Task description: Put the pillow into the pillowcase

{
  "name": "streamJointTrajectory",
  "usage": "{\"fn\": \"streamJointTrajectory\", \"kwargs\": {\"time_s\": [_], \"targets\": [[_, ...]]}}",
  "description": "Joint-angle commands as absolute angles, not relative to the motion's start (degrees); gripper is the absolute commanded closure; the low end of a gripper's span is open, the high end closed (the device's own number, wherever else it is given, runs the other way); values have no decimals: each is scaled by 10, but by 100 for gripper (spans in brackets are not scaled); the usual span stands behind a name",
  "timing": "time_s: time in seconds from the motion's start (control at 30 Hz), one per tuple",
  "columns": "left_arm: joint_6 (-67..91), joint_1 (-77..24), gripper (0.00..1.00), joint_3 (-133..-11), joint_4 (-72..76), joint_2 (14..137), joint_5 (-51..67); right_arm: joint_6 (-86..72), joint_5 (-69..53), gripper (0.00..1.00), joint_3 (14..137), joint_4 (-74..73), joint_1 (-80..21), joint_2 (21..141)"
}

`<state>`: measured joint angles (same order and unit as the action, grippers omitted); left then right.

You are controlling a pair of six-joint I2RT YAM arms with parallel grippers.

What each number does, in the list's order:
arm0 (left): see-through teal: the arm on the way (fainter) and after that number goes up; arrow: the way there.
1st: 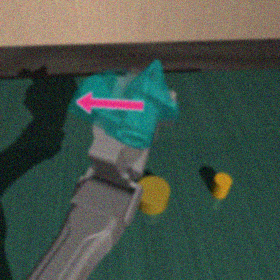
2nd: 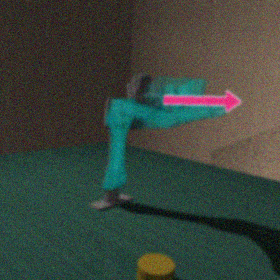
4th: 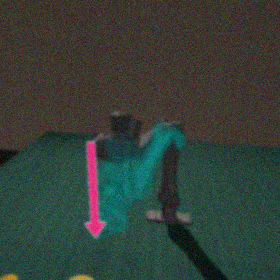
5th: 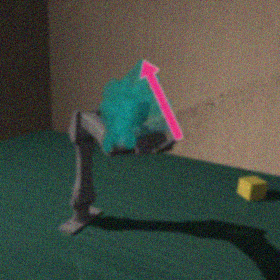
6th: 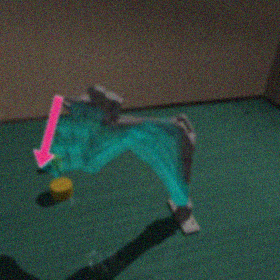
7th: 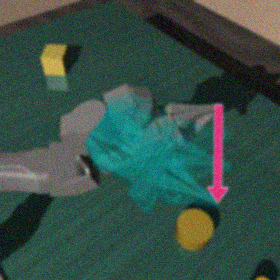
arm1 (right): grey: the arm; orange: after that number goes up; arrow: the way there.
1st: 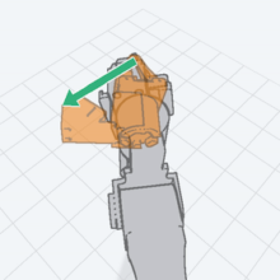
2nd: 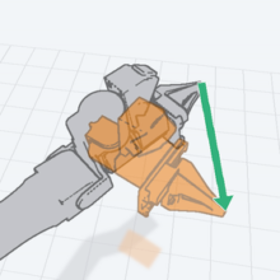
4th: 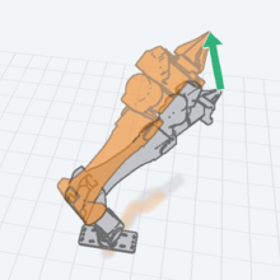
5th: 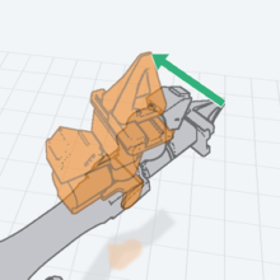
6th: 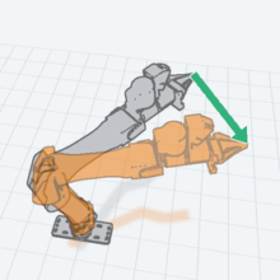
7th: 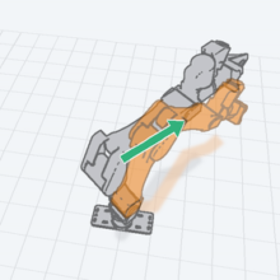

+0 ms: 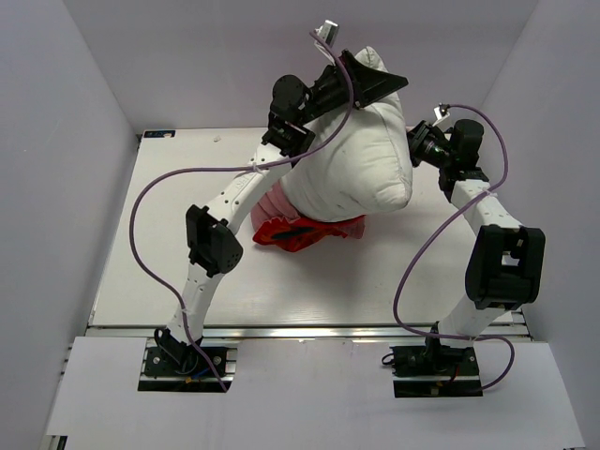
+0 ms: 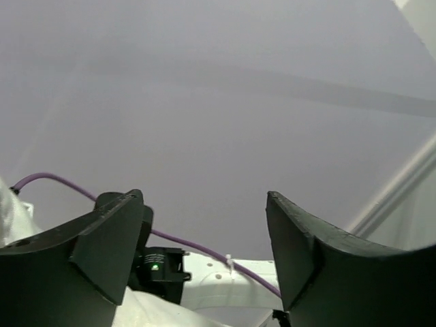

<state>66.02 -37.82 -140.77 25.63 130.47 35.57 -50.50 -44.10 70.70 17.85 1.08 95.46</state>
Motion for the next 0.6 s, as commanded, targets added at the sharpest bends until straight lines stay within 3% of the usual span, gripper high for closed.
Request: {"fn": "streamJointTrajectory", "kwargs": {"time_s": [0.0, 0.3, 0.57], "targets": [[681, -369, 16, -1423, 280, 1264, 368, -490, -432, 100, 724, 192, 10, 958], [715, -368, 2, -1432, 314, 1230, 339, -475, -427, 100, 719, 183, 3, 955], [744, -356, 2, -1436, 342, 1207, 308, -469, -425, 100, 721, 178, 1, 953]]}}
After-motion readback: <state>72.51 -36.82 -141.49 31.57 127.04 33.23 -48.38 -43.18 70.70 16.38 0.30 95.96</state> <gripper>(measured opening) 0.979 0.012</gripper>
